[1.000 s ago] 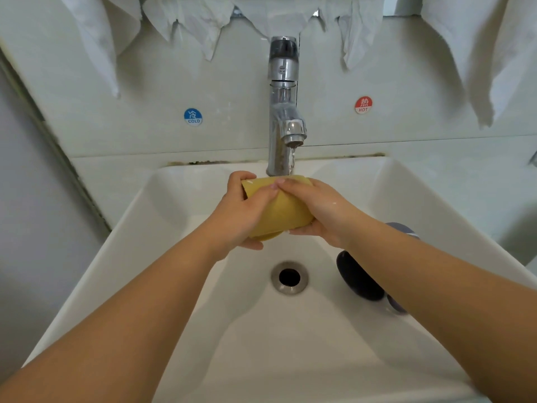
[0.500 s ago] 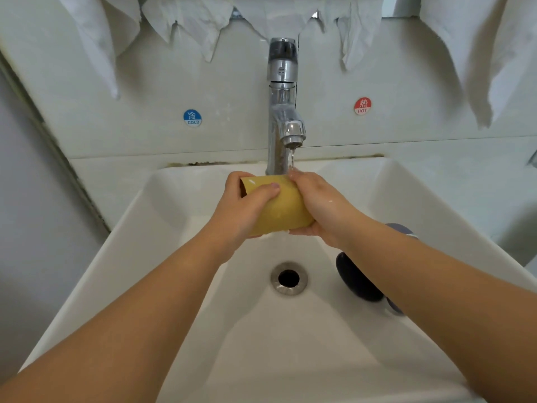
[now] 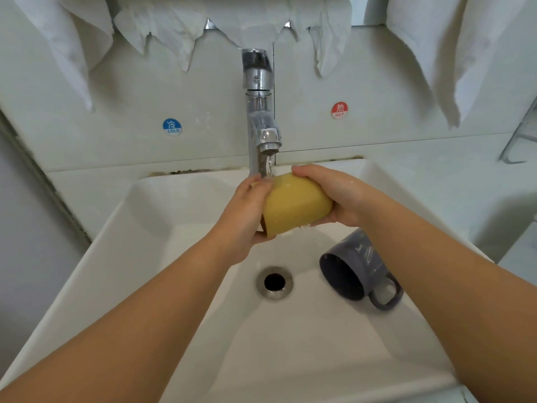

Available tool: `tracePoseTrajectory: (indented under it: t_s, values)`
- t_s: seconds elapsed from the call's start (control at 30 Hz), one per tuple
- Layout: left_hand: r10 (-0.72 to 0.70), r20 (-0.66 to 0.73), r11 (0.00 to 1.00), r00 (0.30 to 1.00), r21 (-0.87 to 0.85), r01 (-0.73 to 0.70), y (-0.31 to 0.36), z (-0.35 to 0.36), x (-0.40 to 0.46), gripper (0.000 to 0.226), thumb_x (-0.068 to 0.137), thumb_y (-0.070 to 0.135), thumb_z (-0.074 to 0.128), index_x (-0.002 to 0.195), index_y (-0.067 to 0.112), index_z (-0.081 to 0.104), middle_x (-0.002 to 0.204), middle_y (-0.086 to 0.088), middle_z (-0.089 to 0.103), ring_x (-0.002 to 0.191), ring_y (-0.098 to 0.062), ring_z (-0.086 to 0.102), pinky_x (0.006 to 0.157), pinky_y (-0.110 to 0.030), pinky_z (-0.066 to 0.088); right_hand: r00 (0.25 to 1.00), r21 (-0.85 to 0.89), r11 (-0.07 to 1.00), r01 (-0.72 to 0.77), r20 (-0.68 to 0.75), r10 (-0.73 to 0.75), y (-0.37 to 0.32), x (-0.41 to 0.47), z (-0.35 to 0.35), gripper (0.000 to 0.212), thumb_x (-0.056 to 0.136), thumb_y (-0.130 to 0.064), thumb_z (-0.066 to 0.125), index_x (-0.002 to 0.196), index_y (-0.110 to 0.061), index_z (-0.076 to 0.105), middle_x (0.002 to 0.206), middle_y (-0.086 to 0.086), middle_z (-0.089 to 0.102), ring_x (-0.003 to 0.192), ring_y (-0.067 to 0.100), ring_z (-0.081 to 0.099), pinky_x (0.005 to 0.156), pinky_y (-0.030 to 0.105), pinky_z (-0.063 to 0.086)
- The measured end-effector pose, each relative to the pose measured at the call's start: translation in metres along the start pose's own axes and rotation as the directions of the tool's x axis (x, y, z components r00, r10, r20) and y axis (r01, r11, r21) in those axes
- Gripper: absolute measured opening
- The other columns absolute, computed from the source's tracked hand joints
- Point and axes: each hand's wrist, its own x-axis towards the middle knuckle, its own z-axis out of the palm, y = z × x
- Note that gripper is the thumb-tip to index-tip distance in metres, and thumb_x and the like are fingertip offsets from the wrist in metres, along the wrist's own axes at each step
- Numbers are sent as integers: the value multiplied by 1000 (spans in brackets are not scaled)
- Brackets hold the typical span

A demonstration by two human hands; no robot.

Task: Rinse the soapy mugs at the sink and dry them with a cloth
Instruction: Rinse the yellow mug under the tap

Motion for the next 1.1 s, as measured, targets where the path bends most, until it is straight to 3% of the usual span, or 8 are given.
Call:
tracePoseTrajectory:
  t_s: [0.1,0.3,0.43,0.53,0.73,0.83,0.93,1.1]
  values:
    - [27,-2,999,1000,30,-27,1,6,2,36,92,42,60,125,36,46,127,-1,51,109,-26,57,81,-44,56,999,-25,999,47,3,-47,-1,0,-2,25,87,-46,62,103,-27,61,101,3,66,86,22,66,62,35,56]
    - [-15,-143,999,990,-50,7,5,8,2,22,102,43,36,103,33,55,108,-2,58,95,-24,58,74,-39,53,991,-98,988,115,-56,-121,1,1,9,42,82,-50,66,116,-26,58,111,2,62,98,25,63,63,35,56]
    - [53,9,998,999,-19,-53,-1,-3,0,23,98,36,52,121,32,49,118,1,54,105,-23,56,75,-39,52,989,-58,992,109,-91,-114,-1,0,10,35,86,-47,62,113,-26,57,111,1,60,98,24,62,67,39,58]
    - [76,-60,997,995,31,-74,-4,1,-1,38,88,42,66,119,33,45,113,5,54,100,-18,57,79,-38,53,989,-102,988,115,-86,-124,2,-1,18,38,88,-48,59,117,-24,57,110,2,60,97,24,63,65,37,58]
    - [23,-172,999,985,42,-16,0,-3,7,31,101,46,38,125,29,48,116,0,55,100,-21,57,88,-46,53,983,-93,990,102,-146,-115,1,-1,28,35,91,-47,54,116,-23,55,104,0,56,94,23,59,78,50,58]
    - [85,-37,990,996,120,-80,-6,-2,3,41,92,44,60,125,30,42,113,4,54,98,-16,57,85,-42,55,984,-52,996,79,-159,-86,1,-1,25,22,92,-47,53,101,-28,55,97,-2,58,87,20,61,79,51,58]
    - [122,-128,989,984,97,-110,-8,3,3,50,82,45,70,121,29,43,105,7,53,92,-13,57,76,-37,54,984,-83,992,94,-145,-105,3,-1,29,25,94,-47,50,105,-25,55,98,-2,58,88,21,62,77,47,59]
    - [19,-262,1000,965,14,-16,-2,2,8,30,100,43,39,119,26,55,110,-2,58,92,-23,58,73,-37,53,982,-108,987,117,-134,-131,2,-1,32,28,95,-46,49,108,-22,54,96,-4,54,88,20,58,75,45,58]
